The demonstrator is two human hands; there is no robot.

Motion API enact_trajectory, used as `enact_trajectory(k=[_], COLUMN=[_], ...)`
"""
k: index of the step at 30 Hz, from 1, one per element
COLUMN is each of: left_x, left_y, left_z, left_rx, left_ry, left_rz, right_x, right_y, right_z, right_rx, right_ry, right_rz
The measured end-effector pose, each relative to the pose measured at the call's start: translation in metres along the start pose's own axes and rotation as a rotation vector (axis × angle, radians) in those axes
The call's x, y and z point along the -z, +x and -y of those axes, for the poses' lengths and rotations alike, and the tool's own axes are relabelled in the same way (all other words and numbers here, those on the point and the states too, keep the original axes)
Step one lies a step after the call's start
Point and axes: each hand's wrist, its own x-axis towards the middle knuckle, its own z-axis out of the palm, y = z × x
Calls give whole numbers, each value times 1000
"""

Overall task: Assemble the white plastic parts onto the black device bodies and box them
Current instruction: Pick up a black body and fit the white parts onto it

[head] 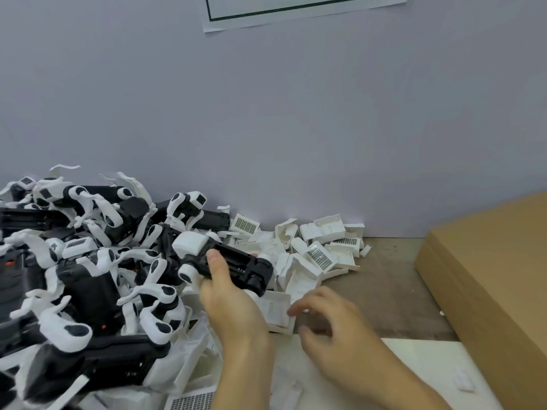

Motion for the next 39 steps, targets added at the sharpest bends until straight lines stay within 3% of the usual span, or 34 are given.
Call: enact_trajectory(k=[8,10,13,18,23,27,31,39], left_x=[-2,-3,-4,-3,-3,-4,-6,-7], left_y=[-2,-4,-5,-5,-4,-7,-11,-13], left_z=[-1,1,4,4,7,9,11,19], left_rx=[20,35,69,66,77,81,98,129], left_ry=[8,46,82,106,122,146,195,385], left_rz=[63,107,147,155,154,187,255,524], right_x=[-8,-10,-10,6,24,29,30,66], right_y=[-2,-2,0,6,7,9,8,4], right_z=[1,1,0,-8,-15,-17,-22,-11], right_rx=[19,41,51,-62,-191,-218,-251,-221], right_ry=[-244,-268,-169,74,298,362,182,467], right_rz=[241,239,113,-319,-506,-572,-640,-578])
